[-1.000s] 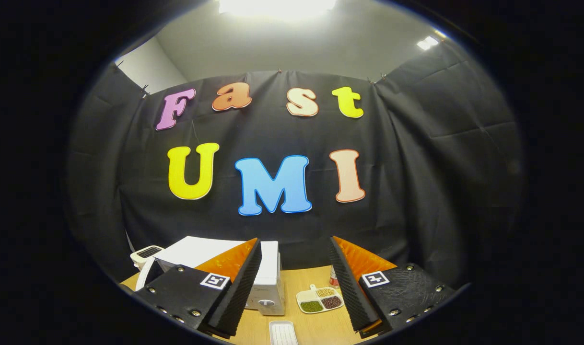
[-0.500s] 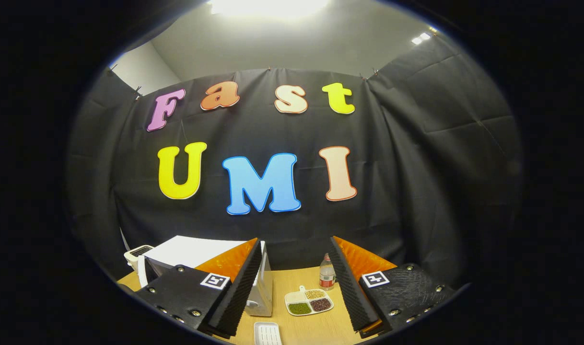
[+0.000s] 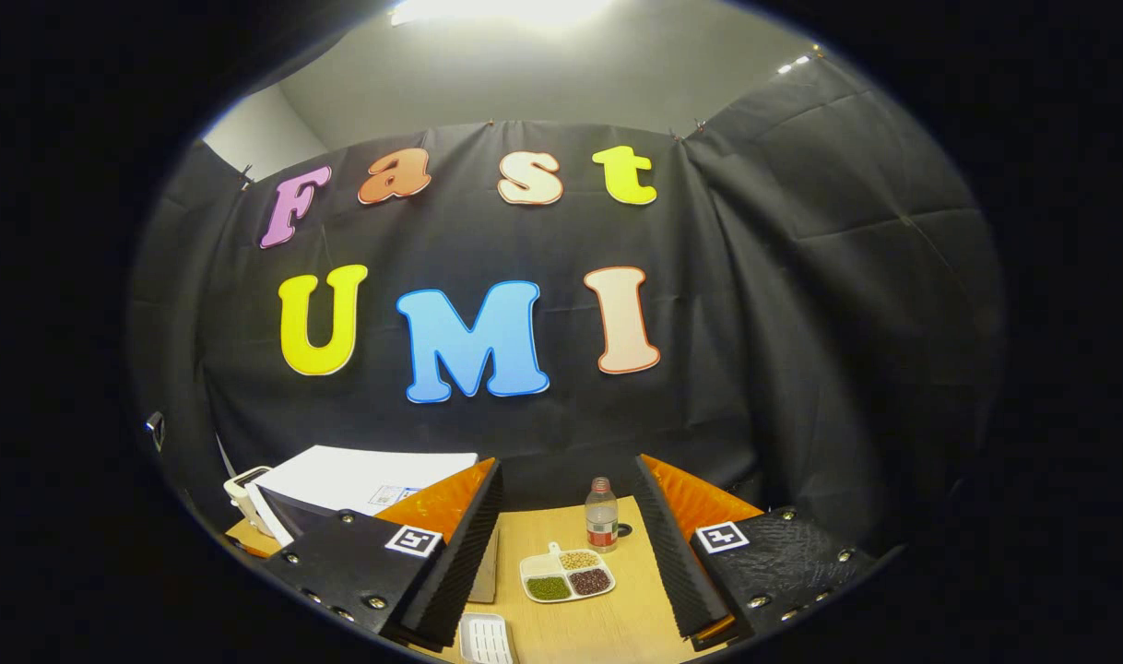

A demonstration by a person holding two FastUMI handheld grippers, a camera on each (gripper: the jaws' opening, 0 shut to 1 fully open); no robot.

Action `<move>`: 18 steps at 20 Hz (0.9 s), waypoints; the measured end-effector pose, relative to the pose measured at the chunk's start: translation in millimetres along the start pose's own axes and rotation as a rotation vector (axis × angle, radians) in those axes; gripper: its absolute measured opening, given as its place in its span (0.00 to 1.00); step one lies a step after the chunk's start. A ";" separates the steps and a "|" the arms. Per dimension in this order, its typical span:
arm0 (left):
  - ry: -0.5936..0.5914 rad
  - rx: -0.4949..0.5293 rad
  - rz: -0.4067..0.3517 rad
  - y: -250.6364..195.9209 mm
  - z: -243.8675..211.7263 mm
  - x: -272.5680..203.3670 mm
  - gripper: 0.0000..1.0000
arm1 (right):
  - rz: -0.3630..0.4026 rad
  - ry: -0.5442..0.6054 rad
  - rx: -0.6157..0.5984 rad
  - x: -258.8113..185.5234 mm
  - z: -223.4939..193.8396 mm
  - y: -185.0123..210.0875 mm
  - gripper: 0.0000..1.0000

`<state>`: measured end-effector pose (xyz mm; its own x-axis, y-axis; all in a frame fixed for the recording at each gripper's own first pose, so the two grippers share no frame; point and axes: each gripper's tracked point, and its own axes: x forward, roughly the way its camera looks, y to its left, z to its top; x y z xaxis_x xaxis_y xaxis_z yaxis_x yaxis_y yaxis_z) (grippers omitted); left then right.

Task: Open the microwave oven with the left hand, put the food in, and close the microwave oven.

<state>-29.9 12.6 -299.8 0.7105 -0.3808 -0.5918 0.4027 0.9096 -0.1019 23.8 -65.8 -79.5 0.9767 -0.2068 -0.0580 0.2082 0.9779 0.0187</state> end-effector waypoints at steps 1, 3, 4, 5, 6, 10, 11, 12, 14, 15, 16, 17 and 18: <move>-0.002 -0.001 0.003 -0.2 1.6 8.1 0.07 | -0.006 0.001 -0.001 1.2 -0.3 -5.0 0.85; -0.007 -0.011 0.011 -1.1 6.5 20.2 0.07 | -0.017 0.005 -0.004 4.1 -3.1 -13.9 0.85; -0.009 -0.019 0.015 -1.1 10.0 25.5 0.07 | -0.021 0.007 -0.001 5.4 -3.4 -17.7 0.85; -0.011 -0.027 0.022 -0.5 11.5 31.2 0.07 | -0.024 0.010 0.002 7.3 -5.2 -21.4 0.85; -0.010 -0.037 0.028 -0.2 13.6 36.8 0.07 | -0.025 0.014 0.004 8.8 -6.5 -24.3 0.85; -0.016 -0.053 0.056 1.7 25.1 58.9 0.07 | -0.024 0.023 0.008 16.6 -11.3 -33.8 0.85; -0.016 -0.054 0.063 3.4 26.1 65.4 0.07 | -0.021 0.026 0.009 19.6 -12.1 -35.6 0.85; -0.020 -0.055 0.067 3.4 29.7 71.1 0.07 | -0.019 0.028 0.011 21.5 -13.3 -37.5 0.85; -0.026 -0.056 0.078 4.4 34.8 84.1 0.07 | -0.012 0.032 0.012 24.2 -15.5 -40.6 0.85; -0.030 -0.059 0.084 5.4 37.7 89.1 0.07 | -0.007 0.035 0.011 25.7 -17.8 -42.1 0.85; -0.031 -0.063 0.088 5.6 40.0 93.7 0.07 | -0.003 0.037 0.010 27.1 -18.4 -44.1 0.85; -0.033 -0.067 0.094 7.2 41.1 98.6 0.07 | 0.001 0.041 0.010 28.3 -20.5 -46.3 0.85; -0.033 -0.069 0.100 7.8 42.9 102.3 0.07 | 0.004 0.045 0.010 29.5 -21.7 -48.3 0.85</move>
<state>70.7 -26.3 -326.9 0.7643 -0.2916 -0.5752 0.2890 0.9522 -0.0986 41.3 -118.5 -103.8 0.9742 -0.2010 -0.1025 0.2050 0.9783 0.0293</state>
